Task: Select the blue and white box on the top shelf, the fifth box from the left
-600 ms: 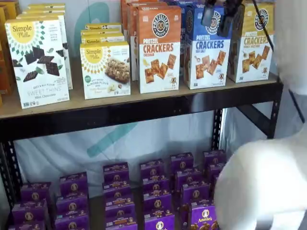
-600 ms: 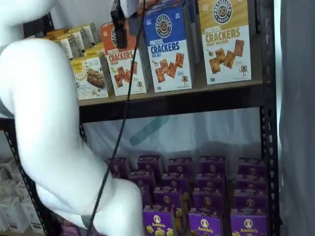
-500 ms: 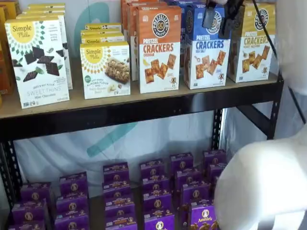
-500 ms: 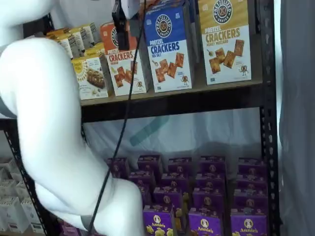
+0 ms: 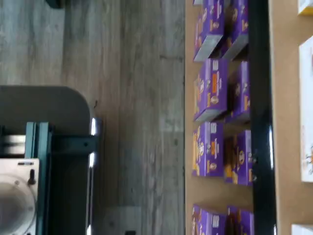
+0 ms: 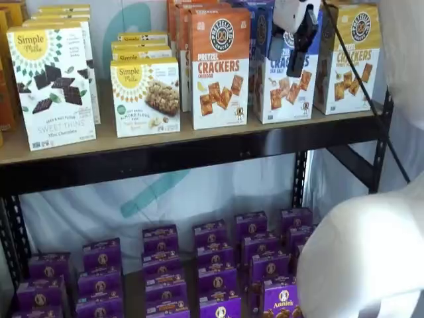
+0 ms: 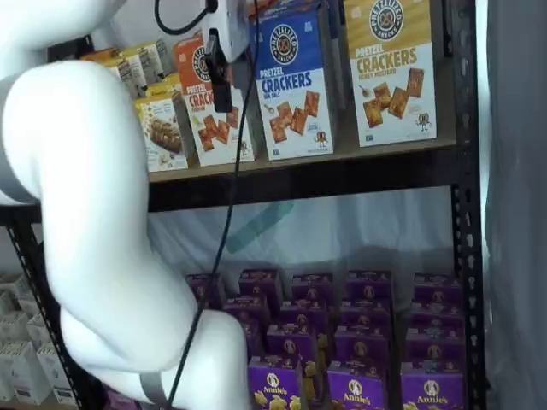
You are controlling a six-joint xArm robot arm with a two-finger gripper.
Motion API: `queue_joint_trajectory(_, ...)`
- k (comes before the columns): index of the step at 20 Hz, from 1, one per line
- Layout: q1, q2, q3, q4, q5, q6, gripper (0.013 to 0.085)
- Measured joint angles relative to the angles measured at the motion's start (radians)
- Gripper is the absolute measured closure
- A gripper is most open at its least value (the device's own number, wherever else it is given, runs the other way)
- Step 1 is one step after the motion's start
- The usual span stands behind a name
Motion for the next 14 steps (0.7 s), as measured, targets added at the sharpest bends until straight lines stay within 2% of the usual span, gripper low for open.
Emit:
queue_joint_trajectory(4,-0.022,0.01,-0.022,0.061,-0.013,-0.001,0.013)
queue_joint_trajectory(10,-0.05,0.046,-0.106,0.145,0.007,0.011,0.013)
queue_joint_trajectory(14,-0.069,0.052,-0.138,0.205,-0.016,0.023,0.013)
